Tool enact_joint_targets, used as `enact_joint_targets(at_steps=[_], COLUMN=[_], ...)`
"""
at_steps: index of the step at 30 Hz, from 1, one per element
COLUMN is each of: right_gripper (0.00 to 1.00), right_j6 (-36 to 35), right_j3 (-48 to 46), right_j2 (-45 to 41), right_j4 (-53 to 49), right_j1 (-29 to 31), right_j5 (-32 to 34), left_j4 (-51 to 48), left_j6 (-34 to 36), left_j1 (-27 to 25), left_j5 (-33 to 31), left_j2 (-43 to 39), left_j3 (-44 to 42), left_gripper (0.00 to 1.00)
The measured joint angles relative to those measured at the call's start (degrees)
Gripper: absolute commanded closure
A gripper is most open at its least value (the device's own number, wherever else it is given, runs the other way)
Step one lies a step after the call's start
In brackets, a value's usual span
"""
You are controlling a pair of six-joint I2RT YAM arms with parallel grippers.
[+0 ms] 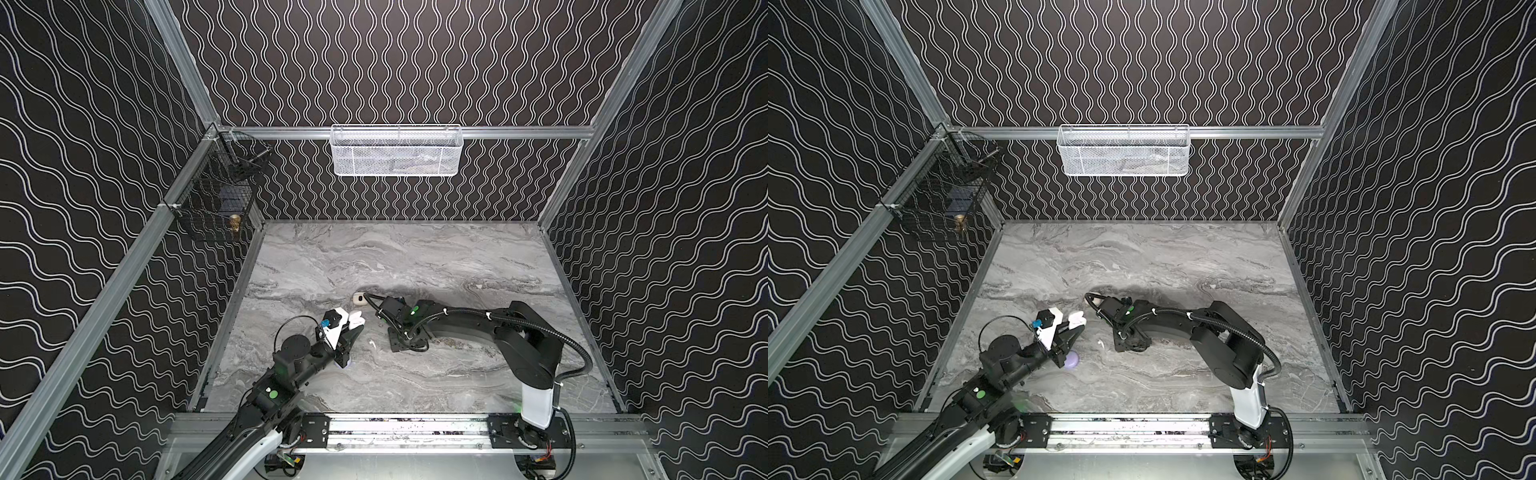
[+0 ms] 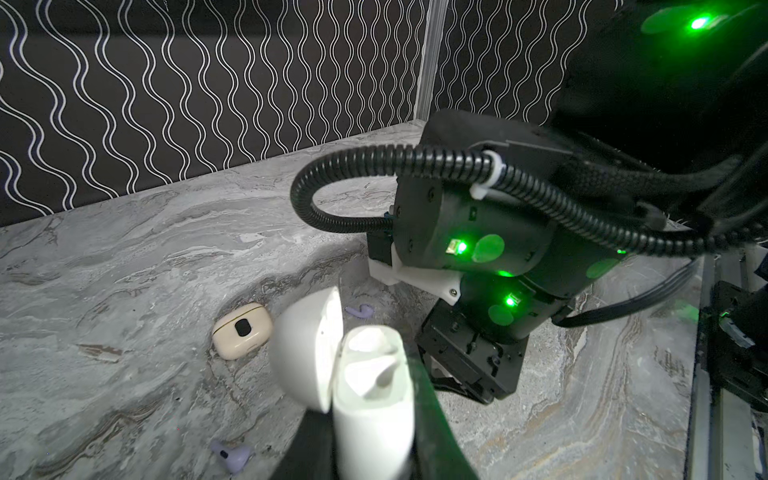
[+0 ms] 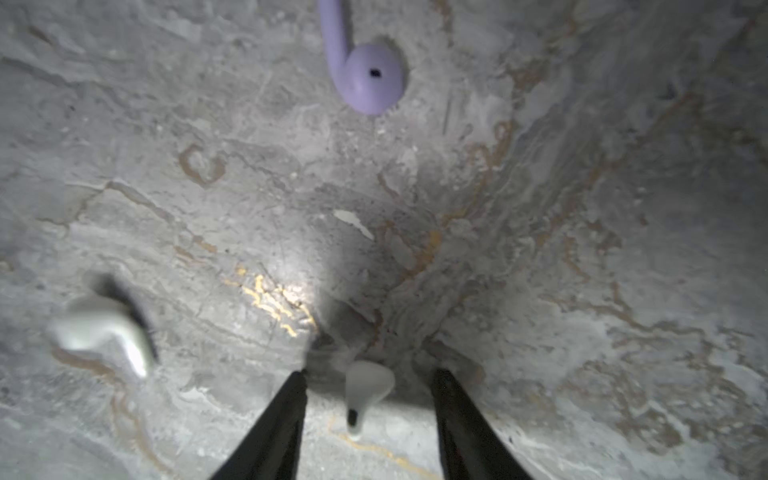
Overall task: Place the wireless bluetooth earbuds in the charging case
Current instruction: 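Move the right gripper down over a white earbud on the table, then close the right gripper on the white earbud and lift it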
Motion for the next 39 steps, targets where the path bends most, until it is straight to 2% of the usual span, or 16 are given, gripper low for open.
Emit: enact_joint_targets(at_steps=[6,22,39], right_gripper=[0.55,0.72,0.83], right_j6=[0.07,0.39,2.75], right_j3=[-0.28,-1.55,-3.39], right_j2=[0.00,-0.83,-2.45], right_j4=[0.13,0.81,2.84], right_j1=[-0.44,-0.55,-0.46], right_j5=[-0.09,-0.17,-0.79], left_j4=[0.00,0.00,0.04], left_j6=[-0.02,-0.17,-0.20], left_j1=[0.00,0.00,0.00], left_j5=[0.00,0.00,0.11], left_j2=[-0.44,-0.15,0.28], left_j3=[-0.02,-0.02,-0.02], left_gripper=[1.00,1.00,1.00])
